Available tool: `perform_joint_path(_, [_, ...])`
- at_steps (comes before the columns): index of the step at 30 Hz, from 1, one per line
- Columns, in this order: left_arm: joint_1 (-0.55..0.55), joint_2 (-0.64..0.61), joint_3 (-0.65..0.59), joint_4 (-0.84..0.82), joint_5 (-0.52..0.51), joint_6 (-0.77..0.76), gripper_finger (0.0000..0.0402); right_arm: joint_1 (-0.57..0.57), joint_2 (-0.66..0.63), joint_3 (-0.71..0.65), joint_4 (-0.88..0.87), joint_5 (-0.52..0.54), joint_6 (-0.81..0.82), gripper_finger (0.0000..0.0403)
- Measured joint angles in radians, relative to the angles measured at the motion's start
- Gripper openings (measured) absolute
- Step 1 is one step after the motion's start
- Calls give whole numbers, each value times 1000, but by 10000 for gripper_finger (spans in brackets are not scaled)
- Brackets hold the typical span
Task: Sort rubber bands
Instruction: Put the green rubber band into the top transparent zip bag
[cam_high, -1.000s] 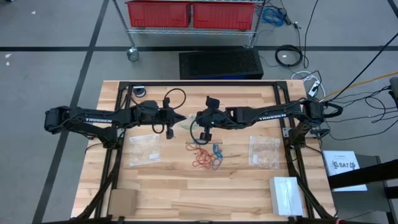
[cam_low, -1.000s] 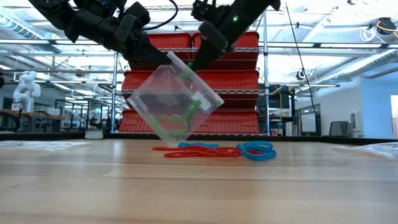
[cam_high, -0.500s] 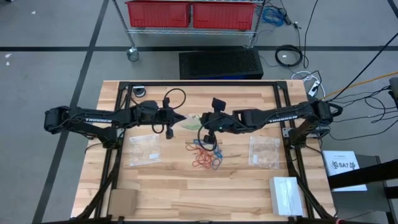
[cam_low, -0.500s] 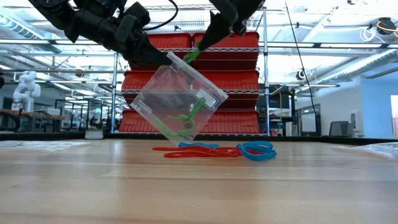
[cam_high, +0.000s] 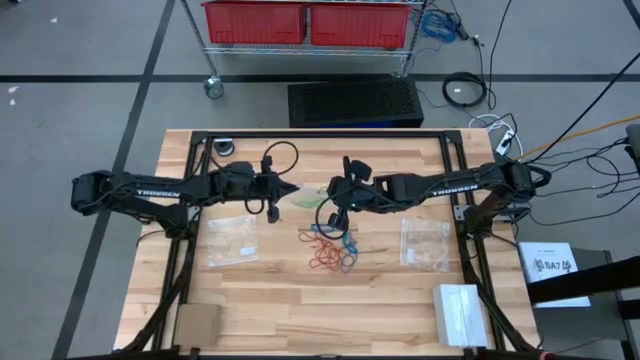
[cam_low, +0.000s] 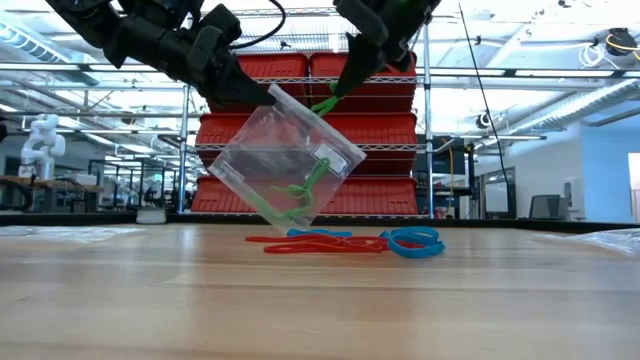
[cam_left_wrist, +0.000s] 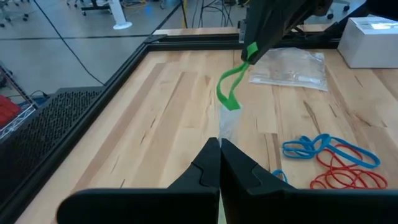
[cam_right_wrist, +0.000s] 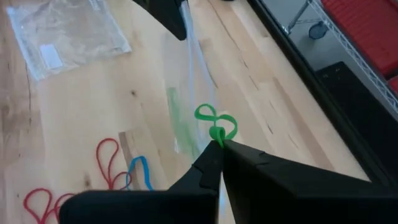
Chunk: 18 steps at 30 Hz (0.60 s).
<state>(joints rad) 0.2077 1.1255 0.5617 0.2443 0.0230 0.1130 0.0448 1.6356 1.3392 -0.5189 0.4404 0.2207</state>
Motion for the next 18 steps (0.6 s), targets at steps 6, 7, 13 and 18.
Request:
perform_joint_path(6, [0, 0, 0, 0, -8, 0, 0, 0, 0, 0, -2, -58, 4, 0])
perform_joint_path(7, [0, 0, 0, 0, -8, 0, 0, 0, 0, 0, -2, -60, 3, 0])
perform_joint_path(13, [0, 0, 0, 0, -8, 0, 0, 0, 0, 0, 24, -84, -66, 0])
perform_joint_path(18, [0, 0, 0, 0, -8, 5, 0, -7, 0, 0, 39, -154, -119, 0])
